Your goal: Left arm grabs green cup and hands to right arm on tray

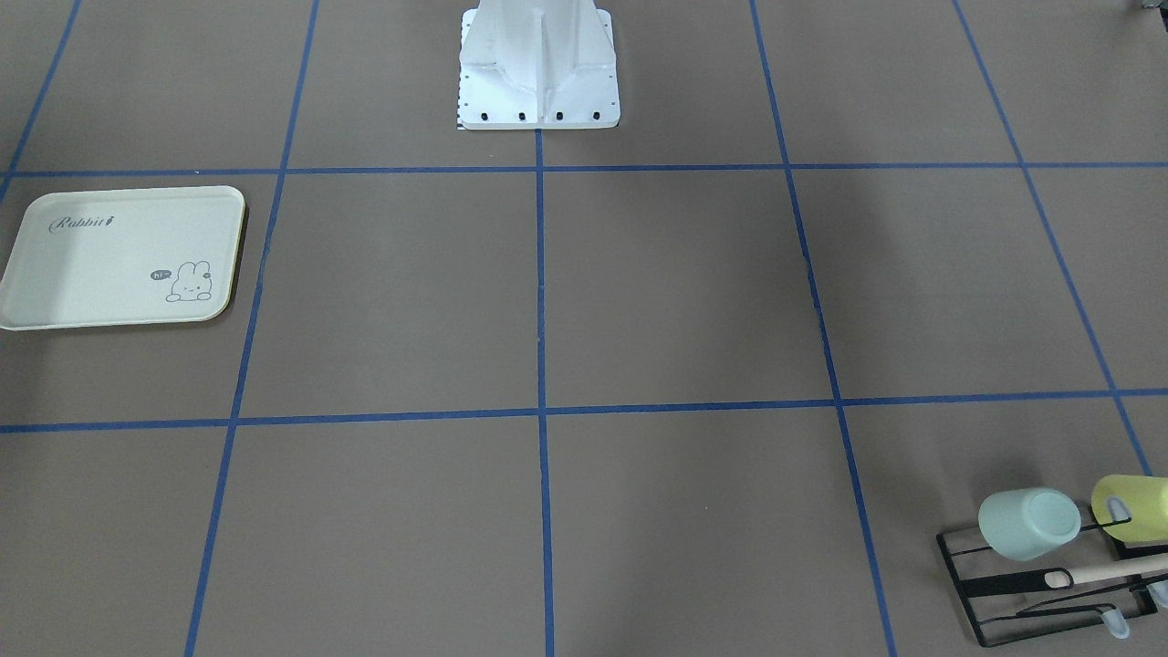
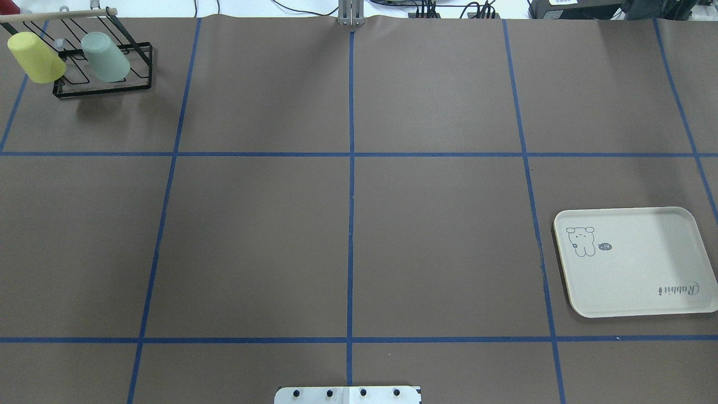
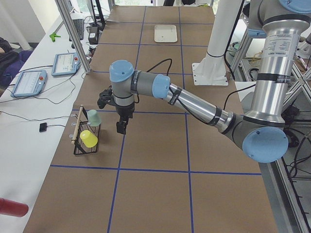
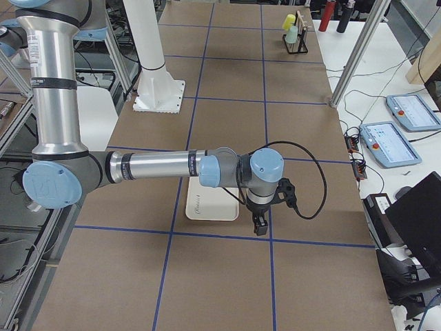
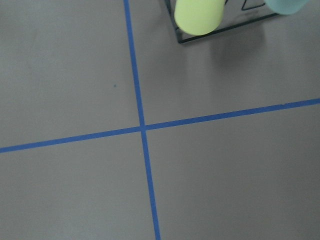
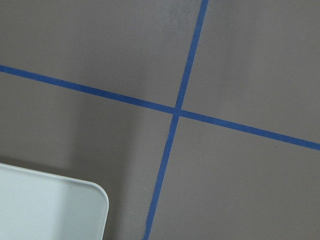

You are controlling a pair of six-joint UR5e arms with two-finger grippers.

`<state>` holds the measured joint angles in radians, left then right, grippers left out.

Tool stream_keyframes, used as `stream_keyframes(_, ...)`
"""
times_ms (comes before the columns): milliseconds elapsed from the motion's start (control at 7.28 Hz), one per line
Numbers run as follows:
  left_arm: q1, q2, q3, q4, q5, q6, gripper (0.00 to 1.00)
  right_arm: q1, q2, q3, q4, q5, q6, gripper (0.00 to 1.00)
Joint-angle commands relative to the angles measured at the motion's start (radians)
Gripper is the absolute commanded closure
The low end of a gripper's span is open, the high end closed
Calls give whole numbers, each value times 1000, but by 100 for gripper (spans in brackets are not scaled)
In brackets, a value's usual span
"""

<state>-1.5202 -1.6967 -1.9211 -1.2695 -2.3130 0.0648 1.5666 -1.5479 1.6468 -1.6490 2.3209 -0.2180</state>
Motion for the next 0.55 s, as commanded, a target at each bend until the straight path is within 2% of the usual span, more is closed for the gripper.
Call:
stream_keyframes(0,49,-44,-16,-19,-6,-98,0,-8,5,-4,0,0,0,0)
stream_keyframes(137,113,-84,-4,-103,-2,-185,0,-11,17,-7,-2,-2,2,0)
stream_keyframes(412,199,-90,57,-286,13,-497,0,-20,32,-9,-5,-2,3,0)
